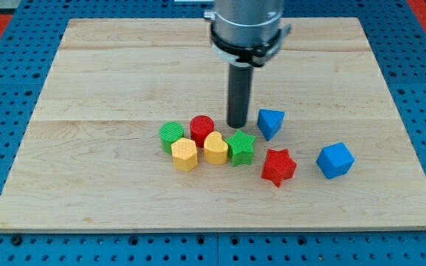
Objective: Move the blue triangle to the top of the red star
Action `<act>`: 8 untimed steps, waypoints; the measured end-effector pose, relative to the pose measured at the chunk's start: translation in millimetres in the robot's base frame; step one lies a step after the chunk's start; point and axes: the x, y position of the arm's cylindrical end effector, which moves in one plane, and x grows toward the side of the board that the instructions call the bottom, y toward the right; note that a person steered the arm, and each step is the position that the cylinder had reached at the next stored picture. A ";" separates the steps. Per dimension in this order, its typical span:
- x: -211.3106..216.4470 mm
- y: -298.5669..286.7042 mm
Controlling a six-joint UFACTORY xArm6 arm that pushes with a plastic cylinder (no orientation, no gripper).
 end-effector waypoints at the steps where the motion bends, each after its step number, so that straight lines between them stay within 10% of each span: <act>1: 24.9 -1.2; 8: 0.3 101.1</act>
